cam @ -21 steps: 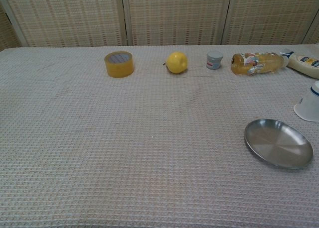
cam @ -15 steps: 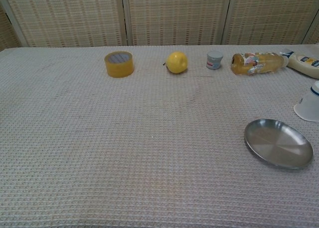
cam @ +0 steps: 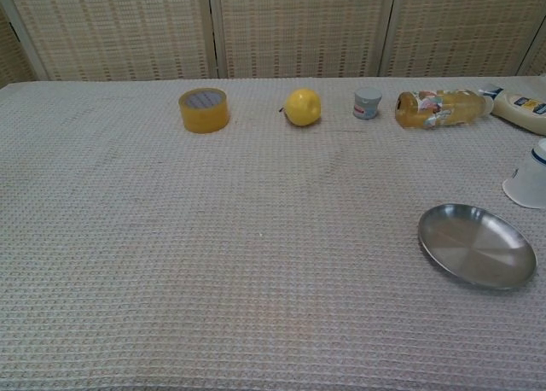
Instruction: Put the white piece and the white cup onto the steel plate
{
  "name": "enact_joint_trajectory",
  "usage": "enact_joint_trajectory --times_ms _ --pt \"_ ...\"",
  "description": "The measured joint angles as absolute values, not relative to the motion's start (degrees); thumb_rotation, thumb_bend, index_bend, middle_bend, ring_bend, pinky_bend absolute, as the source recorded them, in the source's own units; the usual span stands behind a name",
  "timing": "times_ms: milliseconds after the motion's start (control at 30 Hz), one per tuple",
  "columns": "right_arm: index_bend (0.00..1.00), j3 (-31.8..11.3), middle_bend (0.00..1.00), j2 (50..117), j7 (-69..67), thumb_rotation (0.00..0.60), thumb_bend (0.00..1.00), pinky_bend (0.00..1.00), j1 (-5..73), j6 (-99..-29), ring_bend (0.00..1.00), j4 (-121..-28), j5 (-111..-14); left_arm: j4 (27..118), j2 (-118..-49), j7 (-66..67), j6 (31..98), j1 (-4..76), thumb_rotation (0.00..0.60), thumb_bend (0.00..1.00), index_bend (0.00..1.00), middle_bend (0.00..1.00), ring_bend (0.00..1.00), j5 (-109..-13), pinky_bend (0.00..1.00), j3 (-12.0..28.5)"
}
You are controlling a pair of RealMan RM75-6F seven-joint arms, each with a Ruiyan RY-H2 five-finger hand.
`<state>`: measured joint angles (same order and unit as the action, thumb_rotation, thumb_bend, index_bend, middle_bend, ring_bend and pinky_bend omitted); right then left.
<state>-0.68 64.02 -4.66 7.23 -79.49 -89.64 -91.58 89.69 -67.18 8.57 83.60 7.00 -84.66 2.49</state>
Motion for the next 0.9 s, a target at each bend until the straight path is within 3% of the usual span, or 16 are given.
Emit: enact_joint_trajectory --times_ms 100,167,333,500,633,900 --pt "0.34 -0.59 0.34 65.39 -6.85 0.6 0.23 0.59 8.16 -81.2 0.22 -85.91 -95.73 90.26 -66.62 7.84 84.7 6.58 0.6 0.46 0.29 0.22 0.15 -84.72 0.15 2.66" --pt "0.41 -0.81 0.44 66.82 -8.21 0.6 0.25 0.69 8.78 -83.06 0.34 -82.65 -97.78 90.5 -66.3 7.31 85.65 6.21 0.6 0.46 0.29 0.22 0.15 -84.67 0.15 2.92" --pt "0.46 -2.25 0.64 70.47 -8.57 0.6 0.27 0.86 11.62 -84.74 0.57 -75.49 -99.81 91.31 -65.29 6.07 86.34 5.46 0.6 0.46 0.29 0.22 0.15 -83.61 0.15 3.47" --pt "0.42 -3.01 0.72 70.17 -5.12 0.6 0.28 0.96 13.78 -79.2 0.65 -77.01 -97.25 92.07 -64.75 6.26 86.31 5.18 0.6 0.46 0.29 0.22 0.15 -83.53 0.15 3.32" --pt "0.35 -3.01 0.75 68.8 0.29 0.6 0.27 0.98 15.07 -72.87 0.68 -79.73 -93.43 92.46 -64.59 6.76 86.05 5.13 0.6 0.46 0.29 0.22 0.15 -83.79 0.15 3.02" --pt "0.32 -2.63 0.79 67.18 7.57 0.6 0.22 1.0 17.22 -63.17 0.72 -82.73 -85.02 92.98 -64.52 7.63 85.31 5.21 0.6 0.46 0.29 0.22 0.15 -83.86 0.15 2.61"
